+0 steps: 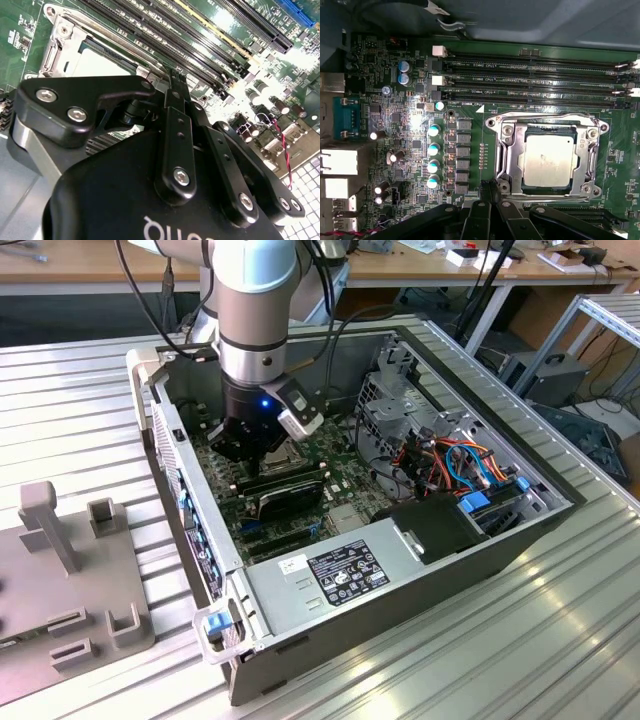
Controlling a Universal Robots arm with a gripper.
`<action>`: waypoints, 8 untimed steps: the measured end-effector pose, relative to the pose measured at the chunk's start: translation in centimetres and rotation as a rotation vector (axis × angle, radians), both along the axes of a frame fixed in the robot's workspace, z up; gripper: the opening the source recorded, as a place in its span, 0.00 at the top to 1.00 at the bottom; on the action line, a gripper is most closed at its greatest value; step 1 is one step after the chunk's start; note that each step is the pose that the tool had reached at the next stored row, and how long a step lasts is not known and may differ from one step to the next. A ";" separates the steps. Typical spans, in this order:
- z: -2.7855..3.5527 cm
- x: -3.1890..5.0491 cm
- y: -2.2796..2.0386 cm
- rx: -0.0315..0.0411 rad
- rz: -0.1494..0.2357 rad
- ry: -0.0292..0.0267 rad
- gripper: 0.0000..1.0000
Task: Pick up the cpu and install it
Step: 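Install the second cpu locking lever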
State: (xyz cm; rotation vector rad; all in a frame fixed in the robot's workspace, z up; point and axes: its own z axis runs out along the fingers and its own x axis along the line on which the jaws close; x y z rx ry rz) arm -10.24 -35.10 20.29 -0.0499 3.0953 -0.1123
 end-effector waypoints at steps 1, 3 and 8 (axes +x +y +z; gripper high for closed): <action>-0.01 -0.02 0.00 -0.0001 0.000 -0.0001 0.89; -0.07 -0.10 0.00 0.0000 0.000 -0.0004 0.89; -0.23 -0.23 -0.02 0.0000 0.000 -0.0008 0.89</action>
